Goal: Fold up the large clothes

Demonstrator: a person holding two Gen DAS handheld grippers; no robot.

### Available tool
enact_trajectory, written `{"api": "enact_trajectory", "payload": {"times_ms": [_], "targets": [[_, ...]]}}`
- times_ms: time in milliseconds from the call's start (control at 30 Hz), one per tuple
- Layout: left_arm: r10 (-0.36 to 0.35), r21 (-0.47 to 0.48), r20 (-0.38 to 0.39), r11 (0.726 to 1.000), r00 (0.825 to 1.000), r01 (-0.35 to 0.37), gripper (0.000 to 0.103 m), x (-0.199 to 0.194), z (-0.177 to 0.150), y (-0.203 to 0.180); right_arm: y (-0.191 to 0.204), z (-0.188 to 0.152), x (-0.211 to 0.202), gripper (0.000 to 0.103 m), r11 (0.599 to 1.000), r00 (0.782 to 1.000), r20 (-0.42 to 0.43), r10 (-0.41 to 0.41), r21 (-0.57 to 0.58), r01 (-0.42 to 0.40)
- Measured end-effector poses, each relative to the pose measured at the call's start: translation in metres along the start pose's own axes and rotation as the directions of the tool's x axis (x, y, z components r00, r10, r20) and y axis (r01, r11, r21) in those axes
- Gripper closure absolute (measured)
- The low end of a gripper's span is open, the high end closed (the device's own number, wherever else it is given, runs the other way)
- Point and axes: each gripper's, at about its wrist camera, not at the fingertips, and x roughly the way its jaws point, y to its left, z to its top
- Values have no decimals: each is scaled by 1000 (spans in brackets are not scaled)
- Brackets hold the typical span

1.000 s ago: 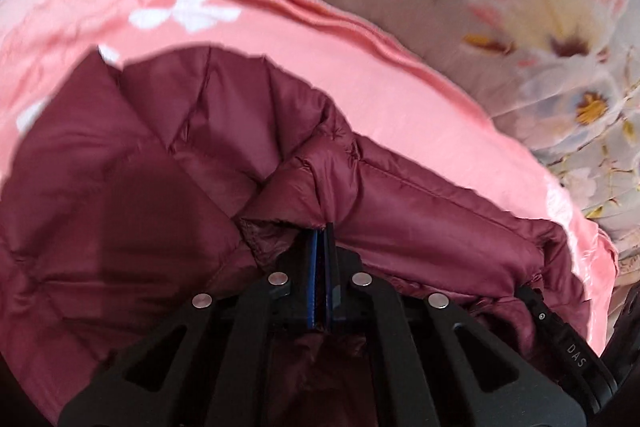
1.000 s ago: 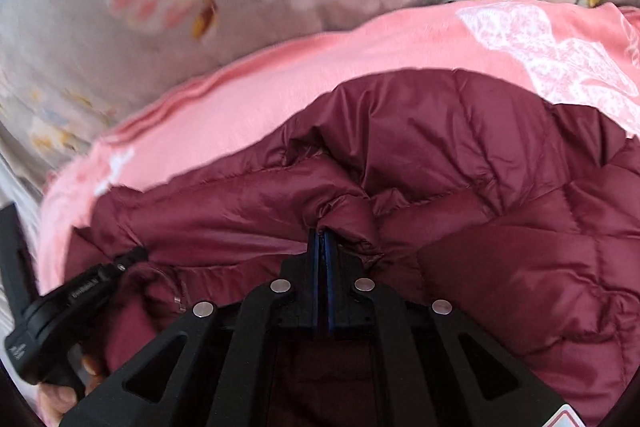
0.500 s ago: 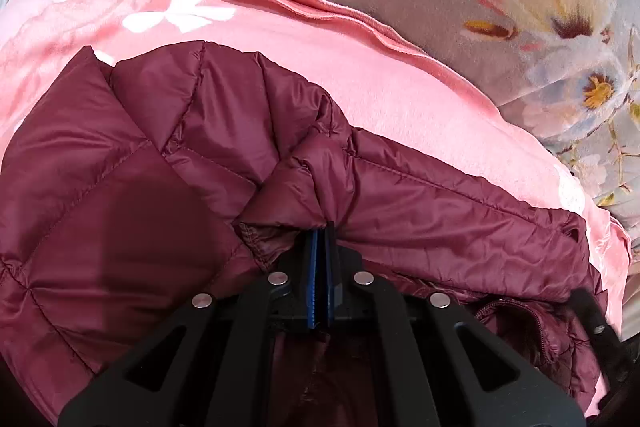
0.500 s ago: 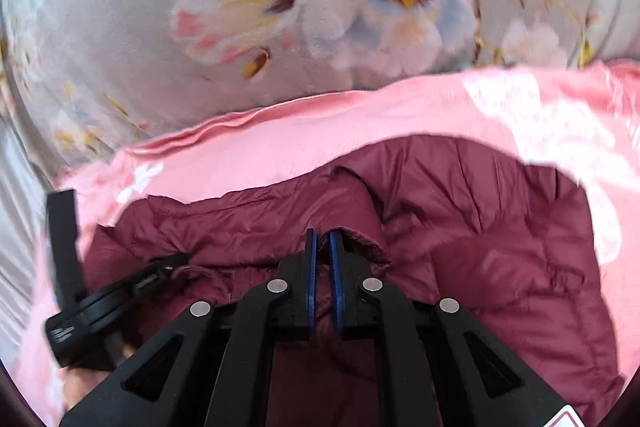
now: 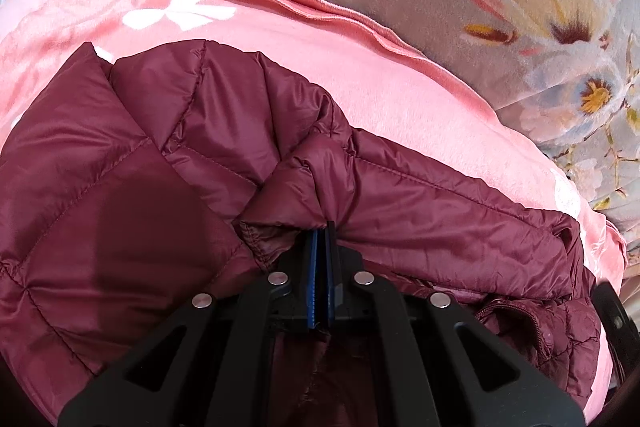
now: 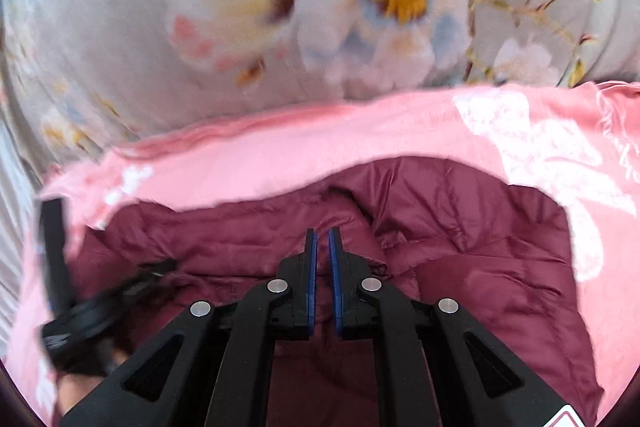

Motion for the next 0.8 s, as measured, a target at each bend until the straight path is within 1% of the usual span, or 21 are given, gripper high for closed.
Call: {"api": "enact_trajectory", "payload": {"times_ms": [33, 100, 200, 333, 400, 500, 533, 567, 600, 633, 667, 700, 733, 767, 800], "targets": [[0, 0, 0, 1000, 1000, 0, 100, 0, 0, 0, -2, -1, 10, 96, 1000, 999, -30, -17, 1, 17], [-3, 1, -2, 1000, 1000, 3, 100, 0, 0, 0, -9, -5, 30, 103, 999, 994, -100, -38, 12, 39], [-4, 39, -19, 999, 1000, 5, 100, -4, -3, -1, -11, -8, 42, 103, 999, 989, -143, -36, 19, 39], [2, 103, -41, 995, 999, 2, 100, -6, -7, -3, -4, -10, 47, 103, 997, 985, -152, -77, -27, 73], [30, 134, -39, 991, 999, -24, 100, -5, -8, -8, -1, -11, 49, 103, 996, 984, -156, -88, -39, 83], [86, 181, -30, 980, 996, -79, 100, 1, -8, -19, -3, -11, 50, 103, 997, 985, -154, -76, -27, 73], [95, 187, -27, 978, 995, -88, 100, 2, -7, -20, -8, -11, 48, 103, 999, 988, -147, -49, -3, 49], [94, 185, -25, 979, 995, -88, 100, 2, -7, -20, -16, -11, 44, 103, 999, 991, -131, 2, 42, 4], [70, 162, -25, 985, 997, -65, 100, 0, -6, -16, -26, -14, 34, 102, 994, 993, -103, 56, 97, -46], [29, 123, -24, 992, 999, -25, 99, -3, -5, -7, -32, -18, 24, 101, 989, 993, -85, 87, 124, -76], [-27, 70, -24, 997, 999, 28, 97, -10, -5, 5, -38, -25, 5, 94, 986, 992, -72, 106, 138, -96], [-59, 44, -28, 997, 998, 60, 97, -17, -7, 14, -41, -32, -9, 90, 986, 991, -66, 114, 132, -105], [-77, 39, -31, 996, 997, 78, 97, -29, -11, 23, -44, -45, -34, 90, 987, 989, -63, 132, 101, -125], [-81, 57, -28, 995, 996, 82, 92, -44, -16, 29, -47, -61, -63, 90, 989, 988, -57, 142, 53, -139], [-69, 100, -24, 992, 997, 71, 87, -67, -26, 36, -53, -80, -93, 83, 990, 989, -43, 140, 7, -140]]}}
